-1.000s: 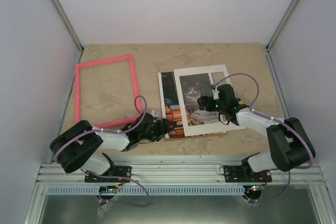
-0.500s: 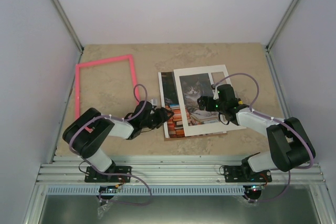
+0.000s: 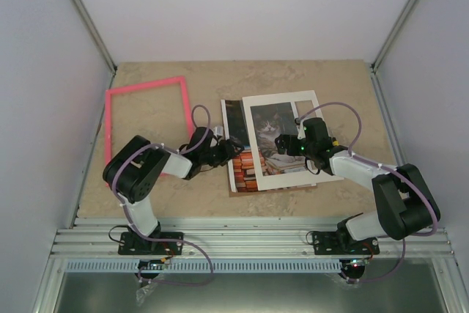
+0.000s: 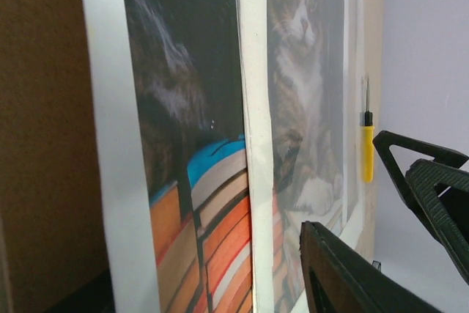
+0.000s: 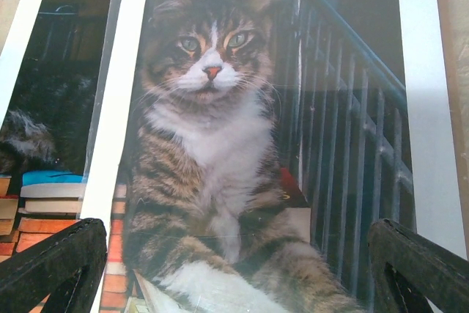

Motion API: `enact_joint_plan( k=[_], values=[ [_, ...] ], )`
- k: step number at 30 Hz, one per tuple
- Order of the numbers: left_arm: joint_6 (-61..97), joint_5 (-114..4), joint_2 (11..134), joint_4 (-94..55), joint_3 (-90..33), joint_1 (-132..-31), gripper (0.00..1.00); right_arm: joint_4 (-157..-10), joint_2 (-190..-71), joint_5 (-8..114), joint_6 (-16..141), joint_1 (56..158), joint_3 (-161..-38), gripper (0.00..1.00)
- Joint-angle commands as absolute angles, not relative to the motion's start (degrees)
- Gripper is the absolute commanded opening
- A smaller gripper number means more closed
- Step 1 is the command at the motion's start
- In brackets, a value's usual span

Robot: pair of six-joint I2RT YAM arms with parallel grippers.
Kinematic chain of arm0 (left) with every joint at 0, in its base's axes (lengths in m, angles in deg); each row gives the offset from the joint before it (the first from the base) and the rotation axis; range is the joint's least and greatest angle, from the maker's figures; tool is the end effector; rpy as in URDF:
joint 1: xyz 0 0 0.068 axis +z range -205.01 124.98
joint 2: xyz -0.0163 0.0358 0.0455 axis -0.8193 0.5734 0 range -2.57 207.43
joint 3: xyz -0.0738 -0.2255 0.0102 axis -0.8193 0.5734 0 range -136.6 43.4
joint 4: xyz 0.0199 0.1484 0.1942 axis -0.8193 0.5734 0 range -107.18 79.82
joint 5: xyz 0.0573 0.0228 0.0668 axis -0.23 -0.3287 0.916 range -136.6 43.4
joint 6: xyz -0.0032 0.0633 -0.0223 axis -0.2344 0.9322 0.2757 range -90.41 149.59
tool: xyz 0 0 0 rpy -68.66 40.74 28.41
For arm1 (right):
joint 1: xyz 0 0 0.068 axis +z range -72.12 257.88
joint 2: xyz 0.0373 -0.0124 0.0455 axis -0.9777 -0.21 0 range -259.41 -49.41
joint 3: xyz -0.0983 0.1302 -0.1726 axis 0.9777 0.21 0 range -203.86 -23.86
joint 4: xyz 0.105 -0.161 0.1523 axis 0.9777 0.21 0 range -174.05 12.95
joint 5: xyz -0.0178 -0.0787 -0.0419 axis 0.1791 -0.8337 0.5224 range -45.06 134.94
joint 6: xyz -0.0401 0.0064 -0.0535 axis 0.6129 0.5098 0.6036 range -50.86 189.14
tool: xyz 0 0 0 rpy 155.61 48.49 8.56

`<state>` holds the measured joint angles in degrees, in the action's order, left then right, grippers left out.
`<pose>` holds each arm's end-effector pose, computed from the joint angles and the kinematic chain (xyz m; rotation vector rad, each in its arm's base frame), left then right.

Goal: Take the photo out of the frame

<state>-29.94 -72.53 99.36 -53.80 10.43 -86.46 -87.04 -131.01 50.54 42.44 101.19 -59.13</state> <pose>0.2504 -0.1807 0.0796 -0.2872 2.4023 -1.3298 0.2551 0.1156 0.1279 0.0202 2.3883 0.5411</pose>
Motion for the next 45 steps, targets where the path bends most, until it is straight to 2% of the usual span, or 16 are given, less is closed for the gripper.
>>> enact_joint_plan(
  k=[1, 12, 18, 22, 45],
  values=[
    [-26.7, -74.0, 100.9, -53.2, 8.5, -85.1, 0.44, -88.3, -131.2, 50.9, 42.8, 101.0, -59.1, 0.98],
    [-24.6, -75.6, 103.8, -50.5, 4.7, -83.9, 0.23, -88.2, -131.1, 51.0, 42.8, 101.0, -59.2, 0.98],
    [-23.1, -75.2, 102.4, -47.9, 4.6, -83.8, 0.07, -88.2, -131.0, 51.1, 42.8, 101.0, -59.1, 0.98],
    [-21.6, -74.9, 101.0, -45.5, 4.6, -83.7, 0.01, -88.2, -130.8, 51.2, 42.8, 101.0, -59.1, 0.98],
    [-13.8, -67.5, 82.3, -21.2, 6.6, -81.8, 0.0, -88.1, -130.5, 51.1, 42.8, 101.0, -59.1, 0.98]
  ],
)
